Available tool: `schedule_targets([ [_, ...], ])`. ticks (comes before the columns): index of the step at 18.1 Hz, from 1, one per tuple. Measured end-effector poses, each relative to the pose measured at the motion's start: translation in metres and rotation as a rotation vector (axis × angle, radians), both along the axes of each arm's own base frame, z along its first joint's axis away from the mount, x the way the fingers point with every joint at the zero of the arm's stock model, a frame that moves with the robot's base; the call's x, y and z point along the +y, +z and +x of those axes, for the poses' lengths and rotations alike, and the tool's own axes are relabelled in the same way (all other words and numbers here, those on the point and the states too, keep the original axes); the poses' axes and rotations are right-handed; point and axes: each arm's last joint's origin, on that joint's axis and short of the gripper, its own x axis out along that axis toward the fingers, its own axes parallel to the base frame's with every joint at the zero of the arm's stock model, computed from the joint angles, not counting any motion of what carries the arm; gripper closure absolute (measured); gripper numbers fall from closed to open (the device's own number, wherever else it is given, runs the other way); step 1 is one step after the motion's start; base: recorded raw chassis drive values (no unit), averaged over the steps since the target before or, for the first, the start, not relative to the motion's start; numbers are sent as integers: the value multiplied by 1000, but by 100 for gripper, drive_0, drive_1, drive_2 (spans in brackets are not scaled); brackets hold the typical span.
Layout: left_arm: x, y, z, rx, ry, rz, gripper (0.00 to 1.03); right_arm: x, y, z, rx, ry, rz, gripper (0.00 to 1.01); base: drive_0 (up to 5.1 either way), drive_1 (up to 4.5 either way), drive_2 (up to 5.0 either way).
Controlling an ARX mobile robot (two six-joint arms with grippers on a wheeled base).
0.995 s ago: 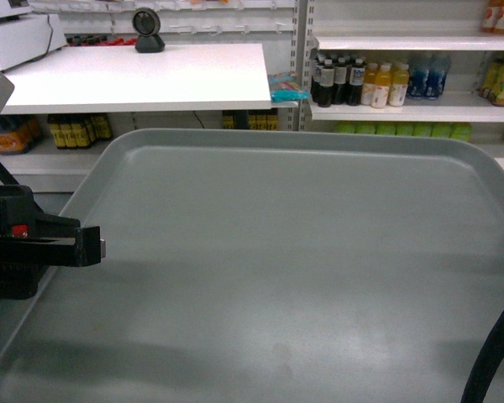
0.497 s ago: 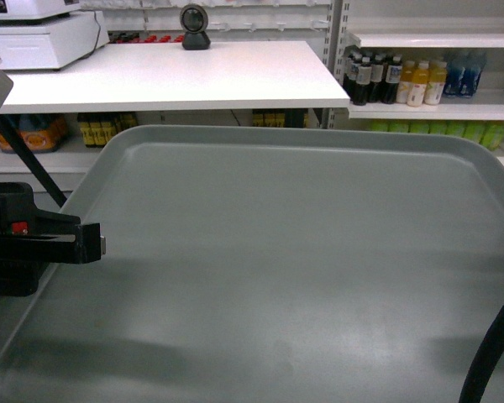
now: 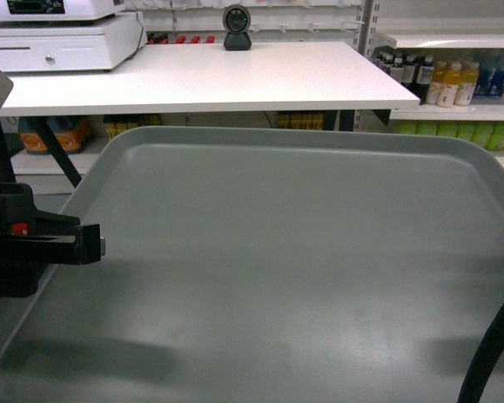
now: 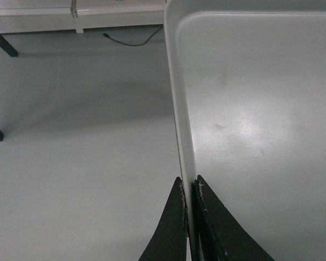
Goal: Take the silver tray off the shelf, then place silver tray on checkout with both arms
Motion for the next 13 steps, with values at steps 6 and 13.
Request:
schedule_targets([
  [6, 0, 0, 0, -2, 0, -1, 100, 0, 0, 0, -3, 0, 0, 99, -496, 250, 250],
  [13, 0, 0, 0, 0, 1, 1, 100, 0, 0, 0, -2, 1, 1, 99, -284, 141, 141],
])
